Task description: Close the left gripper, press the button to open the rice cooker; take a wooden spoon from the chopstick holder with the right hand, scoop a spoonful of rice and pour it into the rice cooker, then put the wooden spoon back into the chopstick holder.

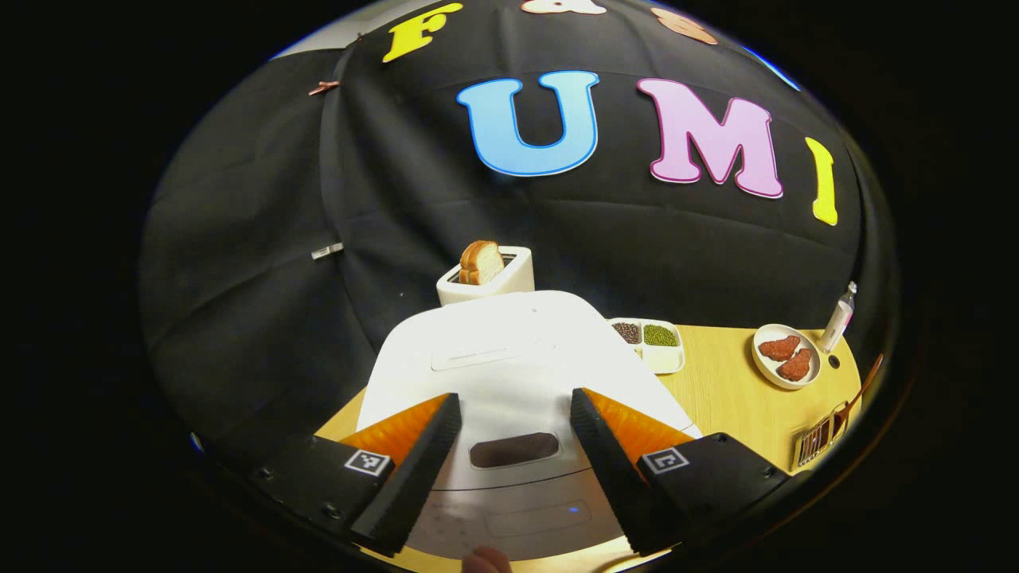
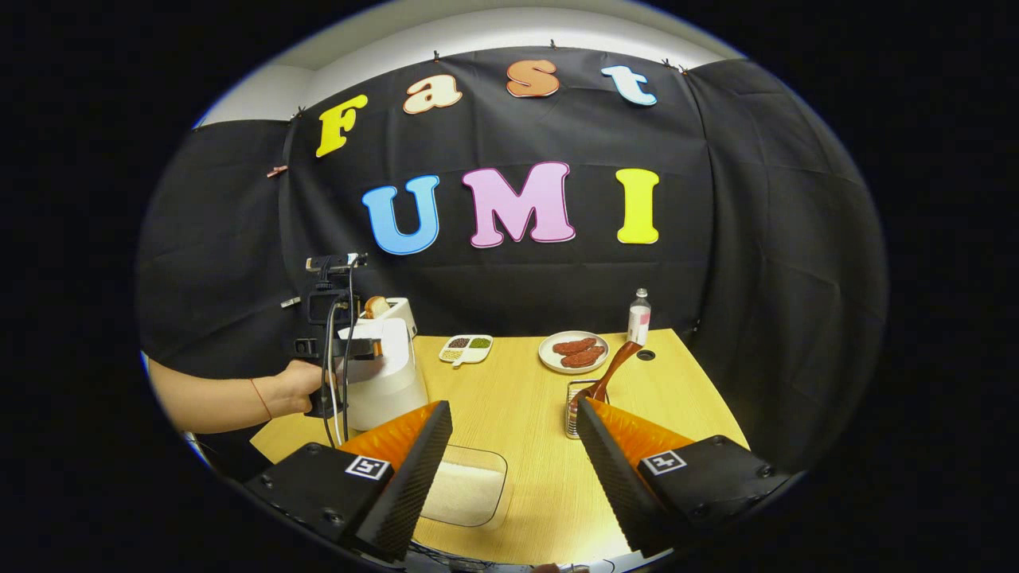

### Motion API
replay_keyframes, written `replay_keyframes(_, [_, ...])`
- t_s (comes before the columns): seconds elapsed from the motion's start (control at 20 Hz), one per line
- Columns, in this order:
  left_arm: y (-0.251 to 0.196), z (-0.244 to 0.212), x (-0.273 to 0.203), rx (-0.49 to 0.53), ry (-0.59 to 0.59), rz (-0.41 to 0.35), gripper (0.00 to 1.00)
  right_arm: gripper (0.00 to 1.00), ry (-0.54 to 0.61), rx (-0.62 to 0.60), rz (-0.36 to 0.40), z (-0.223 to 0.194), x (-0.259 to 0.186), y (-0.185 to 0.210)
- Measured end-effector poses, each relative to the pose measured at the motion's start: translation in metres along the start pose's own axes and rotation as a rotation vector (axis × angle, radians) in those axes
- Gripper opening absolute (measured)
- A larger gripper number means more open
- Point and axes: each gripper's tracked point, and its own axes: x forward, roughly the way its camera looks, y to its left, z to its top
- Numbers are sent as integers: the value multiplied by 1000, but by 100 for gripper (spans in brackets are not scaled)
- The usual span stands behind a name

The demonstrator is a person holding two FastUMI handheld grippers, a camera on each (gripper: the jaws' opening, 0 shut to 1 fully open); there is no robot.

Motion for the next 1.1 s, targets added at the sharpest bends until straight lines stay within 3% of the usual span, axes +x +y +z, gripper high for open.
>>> replay_keyframes(0.1, [4,16,-12,-20,-59,-19,94,99,-12,5,1,6,2,-1])
replay_keyframes(0.4, [-6,72,-87,-43,-257,-143,95,99,-82,-32,-11,42,13,-9])
replay_keyframes(0.6, [-15,91,-148,-51,-328,-208,94,98,-142,-45,-25,68,18,-12])
replay_keyframes(1.1, [-9,88,-267,-59,-422,-285,94,98,-230,-61,-92,96,14,-37])
